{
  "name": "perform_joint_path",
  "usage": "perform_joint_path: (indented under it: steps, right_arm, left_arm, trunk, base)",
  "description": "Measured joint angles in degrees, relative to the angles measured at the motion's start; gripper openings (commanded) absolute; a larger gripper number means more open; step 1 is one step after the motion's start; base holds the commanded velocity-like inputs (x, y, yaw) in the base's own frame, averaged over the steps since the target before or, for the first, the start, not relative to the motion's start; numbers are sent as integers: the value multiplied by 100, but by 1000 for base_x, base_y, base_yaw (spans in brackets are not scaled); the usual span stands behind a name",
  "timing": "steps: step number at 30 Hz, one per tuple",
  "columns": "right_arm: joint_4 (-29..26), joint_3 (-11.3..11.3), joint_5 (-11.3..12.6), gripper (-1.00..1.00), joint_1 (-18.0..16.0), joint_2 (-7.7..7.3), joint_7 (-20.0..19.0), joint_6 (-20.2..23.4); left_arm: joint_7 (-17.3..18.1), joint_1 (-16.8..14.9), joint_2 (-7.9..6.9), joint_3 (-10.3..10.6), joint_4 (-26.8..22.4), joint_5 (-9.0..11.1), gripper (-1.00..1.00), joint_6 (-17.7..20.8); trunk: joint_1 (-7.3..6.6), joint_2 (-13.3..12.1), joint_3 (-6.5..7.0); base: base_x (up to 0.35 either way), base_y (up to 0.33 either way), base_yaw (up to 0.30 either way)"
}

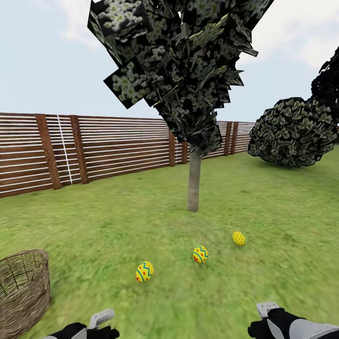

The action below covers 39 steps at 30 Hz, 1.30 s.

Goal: Take the three Easter eggs out of the wicker basket on the lawn in the garden, then place them on the lawn next to a single tree (choose any tree) so that all three eggs are next to the same tree and none are left in the basket.

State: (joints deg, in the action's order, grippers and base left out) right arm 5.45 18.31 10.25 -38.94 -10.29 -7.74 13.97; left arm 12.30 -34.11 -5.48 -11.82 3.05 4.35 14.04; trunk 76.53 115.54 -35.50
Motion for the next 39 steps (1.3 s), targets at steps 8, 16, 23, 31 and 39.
perform_joint_path:
  steps: [8, 16, 23, 31, 39]
  right_arm:
    - [7, 4, -7, 100, 289, -9, 1, 3]
    - [9, 1, 1, 100, 650, -42, -6, -17]
    - [9, 0, -1, 100, 795, -43, -8, -35]
    - [9, 7, -3, 100, 859, -3, -8, -40]
    - [9, 9, -3, 100, 886, 0, -8, -53]
  left_arm:
    - [-461, 448, -30, -9, 6, 2, 100, -177]
    - [-486, 688, -69, -13, 9, 19, 100, -178]
    - [-480, 799, -51, -13, 9, 26, 100, -168]
    - [-480, 884, -61, -14, 5, 26, 100, -181]
    - [-480, 886, -46, -14, 7, 26, 100, -181]
  trunk:
    - [-176, -321, 68]
    - [-351, -642, 136]
    - [-505, -922, 195]
    - [-681, -1243, 263]
    - [-857, -1564, 331]
  base:
    - [0, 0, 0]
    - [0, 0, 0]
    - [0, 0, 0]
    - [0, 0, 0]
    - [0, 0, 0]
